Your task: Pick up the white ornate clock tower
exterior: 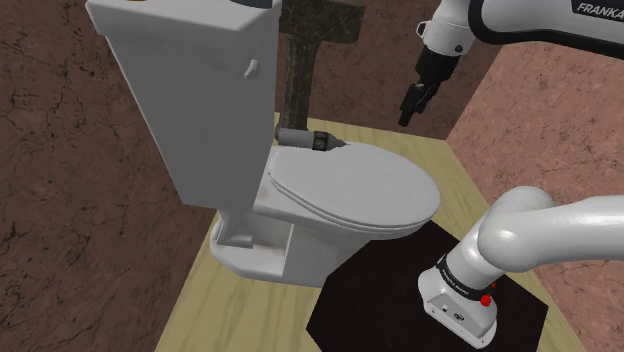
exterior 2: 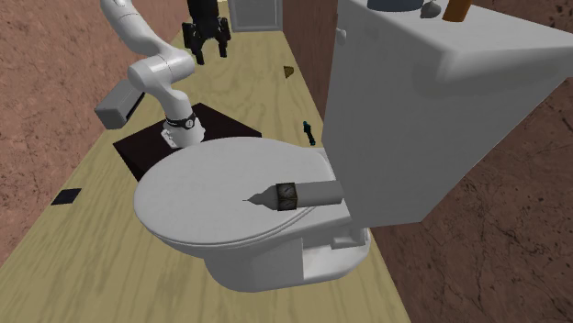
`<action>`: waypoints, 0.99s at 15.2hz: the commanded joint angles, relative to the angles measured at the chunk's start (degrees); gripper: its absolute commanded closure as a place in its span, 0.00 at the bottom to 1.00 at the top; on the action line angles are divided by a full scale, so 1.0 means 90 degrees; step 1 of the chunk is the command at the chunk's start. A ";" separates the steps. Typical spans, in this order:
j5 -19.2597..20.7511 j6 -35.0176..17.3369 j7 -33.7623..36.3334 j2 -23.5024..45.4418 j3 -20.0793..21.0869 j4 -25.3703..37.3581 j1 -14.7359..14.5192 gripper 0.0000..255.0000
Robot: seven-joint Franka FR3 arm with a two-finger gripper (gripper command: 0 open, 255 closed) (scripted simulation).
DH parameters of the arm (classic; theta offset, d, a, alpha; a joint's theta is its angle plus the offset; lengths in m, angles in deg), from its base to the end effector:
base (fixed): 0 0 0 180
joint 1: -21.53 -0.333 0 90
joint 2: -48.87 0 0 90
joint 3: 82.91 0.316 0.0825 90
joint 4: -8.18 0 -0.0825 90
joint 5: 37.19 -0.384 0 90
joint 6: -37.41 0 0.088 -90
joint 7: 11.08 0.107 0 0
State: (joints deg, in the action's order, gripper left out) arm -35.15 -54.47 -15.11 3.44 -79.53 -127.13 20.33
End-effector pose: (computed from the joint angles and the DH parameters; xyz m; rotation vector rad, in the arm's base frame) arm 0.3075 0.0264 0.5927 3.0565 0.2051 0.0517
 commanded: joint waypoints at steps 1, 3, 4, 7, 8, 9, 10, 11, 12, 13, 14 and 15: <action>0.0000 0.0000 0.0000 0.0000 0.0000 0.0000 0.0000 0.00; 0.0080 -0.0369 -0.0256 0.0355 -0.0154 -0.0032 0.0003 0.00; 0.0116 -0.0550 -0.0383 0.0544 -0.0230 -0.0033 0.0003 0.00; 0.0200 -0.1076 -0.0759 0.1151 -0.0444 0.0022 -0.0001 0.00; 0.0219 -0.1244 -0.0885 0.1366 -0.0510 0.0060 -0.0002 0.00; 0.0233 -0.1407 -0.1010 0.1586 -0.0574 0.0107 -0.0005 0.00; 0.0244 -0.1565 -0.1134 0.1810 -0.0638 0.0164 -0.0011 0.00; 0.0250 -0.1718 -0.1259 0.2039 -0.0698 0.0230 -0.0016 0.00; 0.0251 -0.1865 -0.1385 0.2273 -0.0756 0.0305 -0.0022 0.00; 0.0246 -0.2006 -0.1511 0.2509 -0.0811 0.0389 -0.0029 0.00; 0.0237 -0.2141 -0.1638 0.2749 -0.0863 0.0483 -0.0035 0.00; 0.0222 -0.2269 -0.1765 0.2991 -0.0914 0.0585 -0.0044 0.00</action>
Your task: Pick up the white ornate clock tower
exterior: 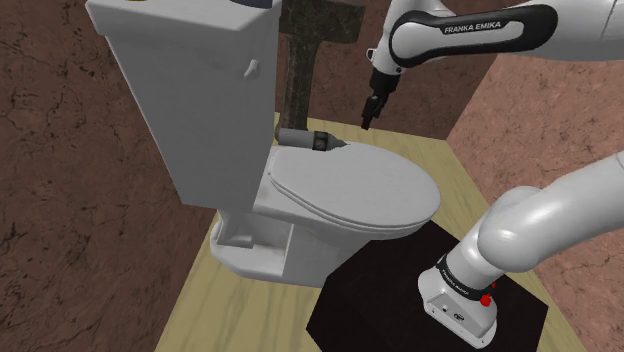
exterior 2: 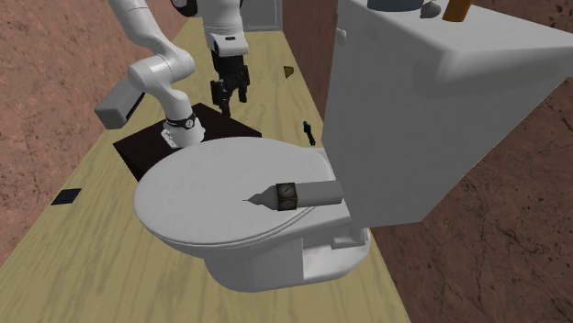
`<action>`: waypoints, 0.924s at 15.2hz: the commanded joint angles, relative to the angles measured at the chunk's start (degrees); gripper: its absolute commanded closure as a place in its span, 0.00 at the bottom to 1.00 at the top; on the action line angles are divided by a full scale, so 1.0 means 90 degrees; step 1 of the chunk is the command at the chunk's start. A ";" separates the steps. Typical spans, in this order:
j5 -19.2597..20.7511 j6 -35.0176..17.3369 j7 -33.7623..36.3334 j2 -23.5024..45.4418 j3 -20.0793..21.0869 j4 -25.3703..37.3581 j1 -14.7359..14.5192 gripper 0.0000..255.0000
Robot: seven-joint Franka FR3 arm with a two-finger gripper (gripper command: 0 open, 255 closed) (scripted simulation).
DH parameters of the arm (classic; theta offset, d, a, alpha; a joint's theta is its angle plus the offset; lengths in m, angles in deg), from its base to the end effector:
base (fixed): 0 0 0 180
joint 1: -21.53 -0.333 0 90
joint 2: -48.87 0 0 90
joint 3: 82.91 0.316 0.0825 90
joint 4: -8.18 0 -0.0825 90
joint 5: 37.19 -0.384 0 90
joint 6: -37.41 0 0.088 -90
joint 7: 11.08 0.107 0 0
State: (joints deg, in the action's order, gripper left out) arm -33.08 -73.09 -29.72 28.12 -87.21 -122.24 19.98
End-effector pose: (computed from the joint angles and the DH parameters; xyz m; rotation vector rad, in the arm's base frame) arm 0.4435 -0.0286 0.5000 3.0626 0.4733 0.0096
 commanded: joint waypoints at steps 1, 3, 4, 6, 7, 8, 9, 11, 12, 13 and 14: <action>-0.0027 -0.0321 -0.0270 0.0494 -0.0106 0.0153 -0.0011 0.00; -0.0082 -0.0541 -0.0528 0.0990 -0.0188 0.0401 -0.0023 0.00; -0.0117 -0.0639 -0.0658 0.1241 -0.0223 0.0538 -0.0027 0.00; -0.0198 -0.0813 -0.0918 0.1746 -0.0277 0.0838 -0.0028 0.00; -0.0244 -0.0887 -0.1047 0.2000 -0.0298 0.1000 -0.0025 0.00; -0.0292 -0.0954 -0.1175 0.2255 -0.0313 0.1171 -0.0019 0.00; -0.0342 -0.1012 -0.1302 0.2511 -0.0324 0.1351 -0.0012 0.00; -0.0442 -0.1102 -0.1548 0.3024 -0.0328 0.1736 0.0015 0.00; -0.0492 -0.1135 -0.1667 0.3282 -0.0323 0.1942 0.0031 0.00; -0.0540 -0.1159 -0.1783 0.3541 -0.0314 0.2157 0.0050 0.00; -0.0585 -0.1174 -0.1894 0.3800 -0.0301 0.2381 0.0072 0.00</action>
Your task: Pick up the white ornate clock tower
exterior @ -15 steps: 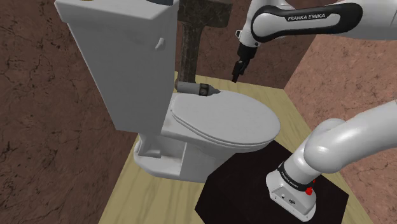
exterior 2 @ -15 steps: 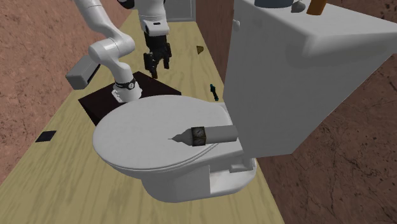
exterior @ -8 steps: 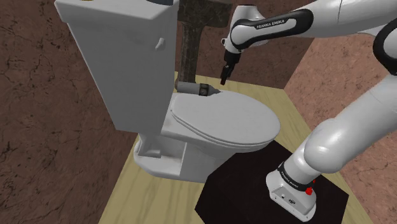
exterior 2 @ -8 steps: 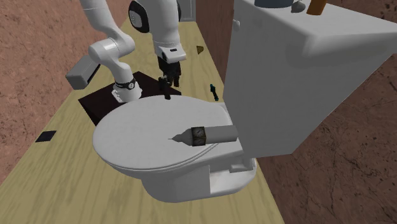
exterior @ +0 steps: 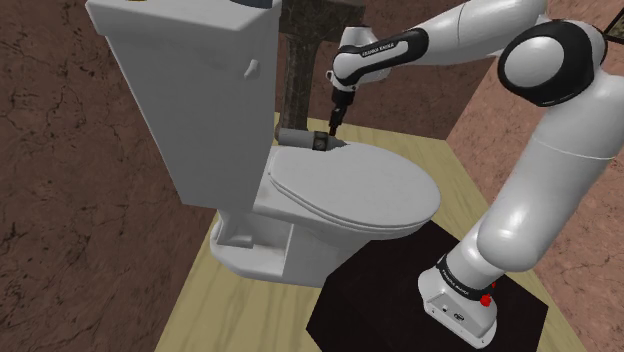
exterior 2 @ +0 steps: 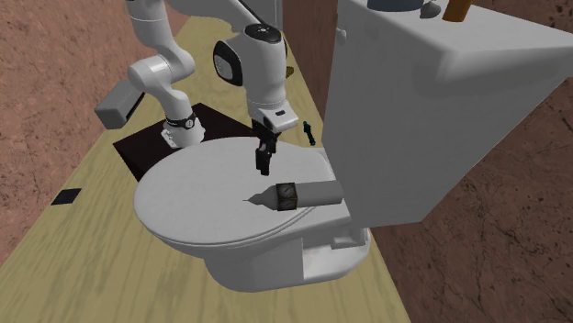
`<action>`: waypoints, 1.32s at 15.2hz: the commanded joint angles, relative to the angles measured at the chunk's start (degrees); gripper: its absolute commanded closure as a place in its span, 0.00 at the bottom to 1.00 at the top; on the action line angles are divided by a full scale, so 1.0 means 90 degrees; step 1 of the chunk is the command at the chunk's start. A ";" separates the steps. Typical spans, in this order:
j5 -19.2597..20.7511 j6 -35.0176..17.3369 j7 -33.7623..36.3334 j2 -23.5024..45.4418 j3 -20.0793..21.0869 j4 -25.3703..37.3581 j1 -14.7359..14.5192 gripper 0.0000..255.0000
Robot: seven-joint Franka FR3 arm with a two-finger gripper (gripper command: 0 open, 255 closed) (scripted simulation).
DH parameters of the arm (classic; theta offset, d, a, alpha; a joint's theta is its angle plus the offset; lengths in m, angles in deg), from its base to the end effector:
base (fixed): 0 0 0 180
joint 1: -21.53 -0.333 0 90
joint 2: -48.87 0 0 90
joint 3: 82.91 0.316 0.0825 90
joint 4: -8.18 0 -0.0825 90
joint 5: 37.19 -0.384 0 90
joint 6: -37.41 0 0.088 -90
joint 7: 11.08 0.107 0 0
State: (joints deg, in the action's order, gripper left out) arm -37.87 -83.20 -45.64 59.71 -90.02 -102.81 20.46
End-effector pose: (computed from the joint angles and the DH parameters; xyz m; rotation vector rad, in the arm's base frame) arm 0.5929 -0.0596 0.3874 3.0409 0.7661 -0.0362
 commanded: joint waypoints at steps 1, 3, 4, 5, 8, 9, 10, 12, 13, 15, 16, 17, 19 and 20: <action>-0.0096 -0.0058 -0.0232 0.0551 0.0028 0.0456 0.0042 0.00; -0.0172 -0.0046 -0.0434 0.1076 0.0072 0.0954 0.0093 0.00; -0.0204 -0.0027 -0.0528 0.1342 0.0098 0.1220 0.0119 0.00; -0.0231 0.0001 -0.0618 0.1611 0.0126 0.1498 0.0146 0.00; -0.0267 -0.0013 -0.0735 0.2019 0.0170 0.1866 0.0185 0.00; -0.0271 -0.0080 -0.0738 0.2060 0.0172 0.1840 0.0187 0.00; -0.0276 -0.0147 -0.0740 0.2100 0.0175 0.1812 0.0188 0.00; -0.0286 -0.0277 -0.0746 0.2187 0.0181 0.1770 0.0192 0.00; -0.0291 -0.0341 -0.0749 0.2231 0.0184 0.1749 0.0193 0.00; -0.0299 -0.0443 -0.0754 0.2302 0.0189 0.1718 0.0196 0.00; -0.0299 -0.0442 -0.0754 0.2303 0.0189 0.1720 0.0196 0.00; -0.0300 -0.0442 -0.0757 0.2310 0.0189 0.1727 0.0199 1.00; -0.0300 -0.0444 -0.0756 0.2304 0.0189 0.1719 0.0198 1.00; -0.0300 -0.0446 -0.0756 0.2302 0.0189 0.1715 0.0197 1.00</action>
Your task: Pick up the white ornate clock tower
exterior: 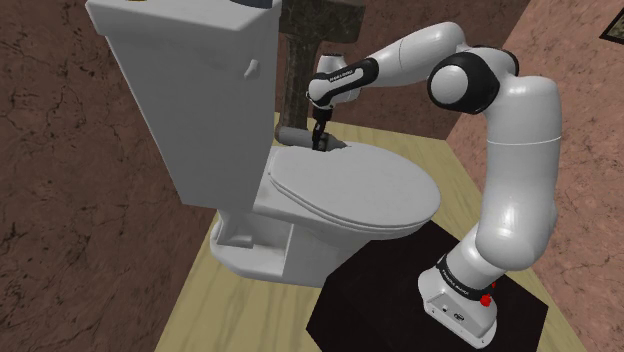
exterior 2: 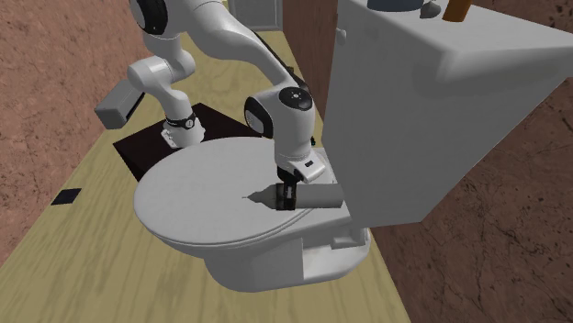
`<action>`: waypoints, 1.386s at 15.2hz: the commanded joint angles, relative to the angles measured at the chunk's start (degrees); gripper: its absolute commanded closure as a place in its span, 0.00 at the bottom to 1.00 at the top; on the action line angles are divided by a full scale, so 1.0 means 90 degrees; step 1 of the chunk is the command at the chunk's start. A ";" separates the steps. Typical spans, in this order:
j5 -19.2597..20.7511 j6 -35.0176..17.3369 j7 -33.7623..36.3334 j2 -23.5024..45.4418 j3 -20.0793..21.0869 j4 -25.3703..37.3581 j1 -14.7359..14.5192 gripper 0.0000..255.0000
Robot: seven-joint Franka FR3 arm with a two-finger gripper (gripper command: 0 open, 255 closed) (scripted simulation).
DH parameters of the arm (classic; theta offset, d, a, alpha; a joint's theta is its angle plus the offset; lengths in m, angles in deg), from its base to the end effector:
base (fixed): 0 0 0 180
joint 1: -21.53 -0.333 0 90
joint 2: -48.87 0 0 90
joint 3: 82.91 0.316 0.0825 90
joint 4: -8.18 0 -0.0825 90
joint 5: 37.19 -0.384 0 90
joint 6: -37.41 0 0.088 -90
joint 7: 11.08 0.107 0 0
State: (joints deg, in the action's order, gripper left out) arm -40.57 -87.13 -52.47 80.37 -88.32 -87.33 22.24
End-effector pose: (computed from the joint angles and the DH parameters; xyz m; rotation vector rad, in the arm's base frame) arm 0.6723 -0.0628 0.2847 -2.9895 -0.9149 0.0586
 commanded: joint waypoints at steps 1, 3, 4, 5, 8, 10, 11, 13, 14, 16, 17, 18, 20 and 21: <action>0.0000 -0.0007 0.0001 0.0007 0.0000 -0.0001 0.0000 1.00; 0.0000 -0.0006 0.0001 0.0007 0.0000 0.0000 0.0000 1.00; 0.0000 -0.0006 0.0001 0.0008 0.0000 0.0002 0.0000 1.00; 0.0000 -0.0005 0.0002 0.0007 0.0000 0.0002 0.0000 1.00; 0.0010 0.0122 0.0010 -0.0085 -0.0006 0.0037 -0.0006 1.00; 0.0020 0.0252 0.0016 -0.0173 -0.0012 0.0079 -0.0009 1.00; 0.0025 0.0318 0.0019 -0.0215 -0.0015 0.0103 -0.0011 1.00; 0.0035 0.0452 0.0025 -0.0294 -0.0020 0.0159 -0.0014 1.00; 0.0040 0.0520 0.0028 -0.0333 -0.0022 0.0188 -0.0015 1.00; 0.0049 0.0657 0.0033 -0.0408 -0.0027 0.0250 -0.0017 1.00; 0.0053 0.0726 0.0036 -0.0444 -0.0029 0.0283 -0.0018 1.00; 0.0057 0.0795 0.0039 -0.0478 -0.0031 0.0318 -0.0019 1.00; 0.0066 0.0936 0.0044 -0.0544 -0.0036 0.0393 -0.0021 1.00; 0.0070 0.1006 0.0046 -0.0578 -0.0038 0.0430 -0.0022 1.00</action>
State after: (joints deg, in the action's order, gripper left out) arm -39.98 -78.62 -52.16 75.50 -88.66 -83.72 22.12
